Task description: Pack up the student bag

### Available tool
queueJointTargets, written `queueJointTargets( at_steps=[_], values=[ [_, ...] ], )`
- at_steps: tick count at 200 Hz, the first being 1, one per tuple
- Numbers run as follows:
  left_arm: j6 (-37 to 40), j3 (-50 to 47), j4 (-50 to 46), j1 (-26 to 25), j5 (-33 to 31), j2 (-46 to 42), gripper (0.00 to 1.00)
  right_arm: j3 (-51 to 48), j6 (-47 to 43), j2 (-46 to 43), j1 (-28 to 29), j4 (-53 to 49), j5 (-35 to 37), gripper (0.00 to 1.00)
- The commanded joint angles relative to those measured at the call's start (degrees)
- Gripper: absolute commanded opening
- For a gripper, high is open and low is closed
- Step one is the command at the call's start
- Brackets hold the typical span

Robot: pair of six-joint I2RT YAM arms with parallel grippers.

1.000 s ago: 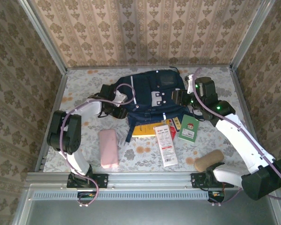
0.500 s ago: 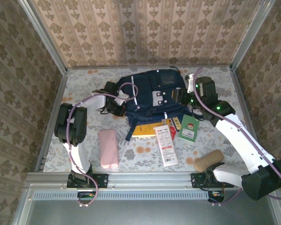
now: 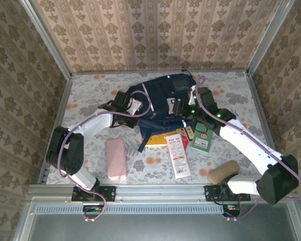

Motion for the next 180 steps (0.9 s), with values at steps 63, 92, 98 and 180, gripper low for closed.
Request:
queueJointTargets(
  at_steps=[63,92,98,180],
  values=[
    [-14.19,-9.87,10.44,-5.01,-2.01,-12.44,0.0,-16.91,47.21,1.39,10.89,20.33,6.61,0.51],
    [-14.85,-10.17,11.46,-6.68,-2.29,-13.47,0.0,-18.12,53.21,4.61,11.3,26.85,7.24,0.62],
    [-14.94,-10.21,11.61,-7.04,-2.38,-13.71,0.0,-18.21,54.45,5.05,11.3,28.24,7.38,0.63],
    [-15.2,-10.76,11.97,-9.29,-2.39,-15.94,0.0,-12.34,56.24,19.74,11.17,38.78,9.8,0.49]
  ],
)
